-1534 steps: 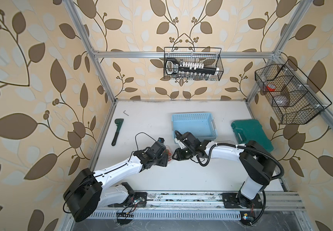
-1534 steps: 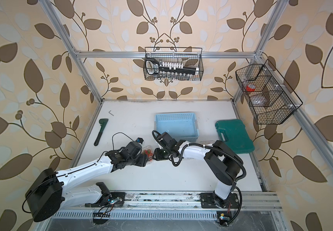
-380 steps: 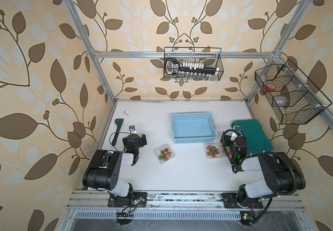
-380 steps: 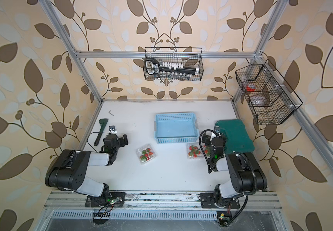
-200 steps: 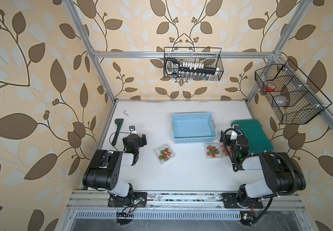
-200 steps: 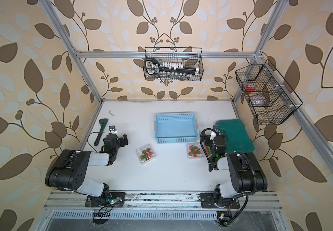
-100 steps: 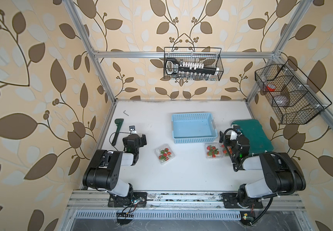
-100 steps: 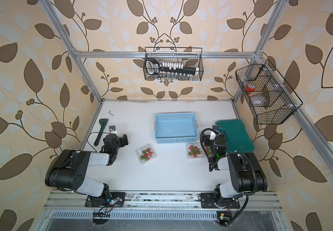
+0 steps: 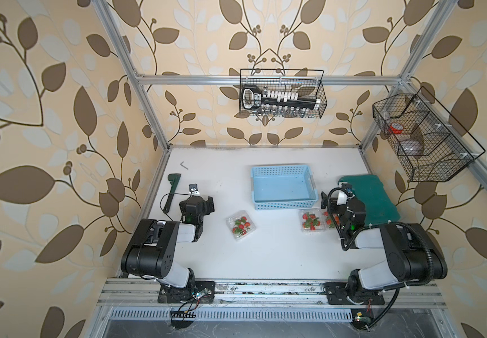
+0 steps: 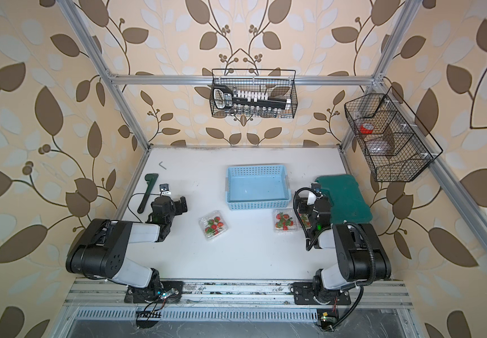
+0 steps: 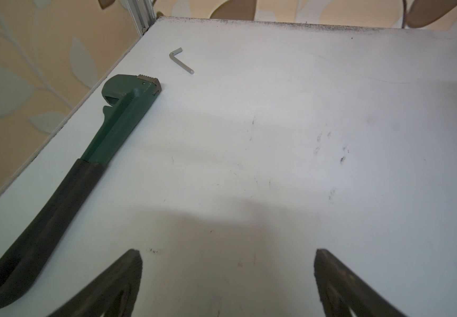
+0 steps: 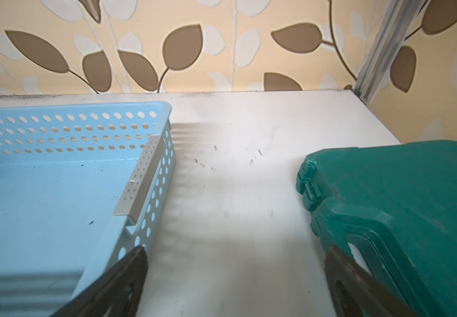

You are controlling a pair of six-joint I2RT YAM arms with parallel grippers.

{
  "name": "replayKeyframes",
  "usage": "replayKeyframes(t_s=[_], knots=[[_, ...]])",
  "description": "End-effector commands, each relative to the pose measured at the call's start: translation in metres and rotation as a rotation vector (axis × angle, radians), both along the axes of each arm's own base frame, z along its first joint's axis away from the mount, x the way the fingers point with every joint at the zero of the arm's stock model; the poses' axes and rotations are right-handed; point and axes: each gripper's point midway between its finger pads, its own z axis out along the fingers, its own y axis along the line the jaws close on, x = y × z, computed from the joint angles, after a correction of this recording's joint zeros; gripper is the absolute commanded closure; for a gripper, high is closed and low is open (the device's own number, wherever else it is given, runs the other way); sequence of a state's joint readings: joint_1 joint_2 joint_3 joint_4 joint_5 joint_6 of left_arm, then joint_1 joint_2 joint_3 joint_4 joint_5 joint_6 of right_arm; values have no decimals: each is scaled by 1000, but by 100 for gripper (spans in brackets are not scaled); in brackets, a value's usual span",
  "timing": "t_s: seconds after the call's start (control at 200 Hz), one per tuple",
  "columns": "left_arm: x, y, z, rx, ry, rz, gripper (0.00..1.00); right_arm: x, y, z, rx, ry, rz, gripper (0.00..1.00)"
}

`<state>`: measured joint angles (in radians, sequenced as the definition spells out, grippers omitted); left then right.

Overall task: Pack strawberries into containers
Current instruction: Reset both arms

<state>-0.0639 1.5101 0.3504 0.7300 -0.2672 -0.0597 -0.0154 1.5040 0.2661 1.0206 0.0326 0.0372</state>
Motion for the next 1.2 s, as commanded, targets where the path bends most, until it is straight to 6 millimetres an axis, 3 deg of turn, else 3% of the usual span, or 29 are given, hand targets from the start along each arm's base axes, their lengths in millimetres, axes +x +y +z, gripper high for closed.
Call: replayKeyframes(t_s=[0.0, 0.29, 0.37, 0.4, 0.45, 0.48, 0.505, 0.56, 0.59, 0.65, 0.67, 0.735, 0.745, 0.83, 0.925, 0.99, 1.195], knots=[[13, -1, 19, -2, -62, -9, 1, 5, -3, 6, 7, -13, -19, 0], [11, -1, 20, -3, -67, -10, 1, 4, -3, 6, 7, -14, -18, 0], [12, -1, 21, -3, -68, -10, 1, 3, 18, 5, -8, -12, 109, 0], [12, -1, 20, -3, -67, -11, 1, 2, 13, 7, 1, -24, 77, 0], [12, -1, 21, -3, -68, -10, 1, 1, -15, 7, 25, -31, -93, 0], [12, 0, 21, -3, -68, -10, 1, -1, -18, 9, 20, -41, -110, 0], [11, 0, 20, -3, -68, -9, 1, 0, -11, 9, 11, -38, -68, 0], [11, -1, 20, -3, -67, -10, 1, 3, 25, 7, -21, -16, 150, 0], [12, -1, 20, -3, -66, -10, 1, 0, 16, 8, -8, -31, 95, 0], [12, 0, 21, -3, -68, -9, 1, -4, -23, 10, 32, -51, -150, 0], [12, -1, 20, -3, -67, -10, 1, -5, -25, 10, 27, -51, -158, 0], [11, -1, 20, -3, -67, -11, 1, 2, 25, 8, -17, -24, 152, 0], [11, -1, 20, -3, -67, -10, 1, 2, 25, 7, -25, -20, 154, 0], [12, 0, 20, -3, -67, -10, 1, -4, -24, 9, 30, -48, -153, 0], [12, -1, 20, -3, -67, -11, 1, 5, 13, 6, -6, -10, 86, 0], [12, -1, 20, -3, -67, -11, 1, 5, -4, 6, 15, -14, -21, 0], [12, -1, 20, -3, -68, -11, 1, 4, -3, 6, -1, -15, -24, 0]])
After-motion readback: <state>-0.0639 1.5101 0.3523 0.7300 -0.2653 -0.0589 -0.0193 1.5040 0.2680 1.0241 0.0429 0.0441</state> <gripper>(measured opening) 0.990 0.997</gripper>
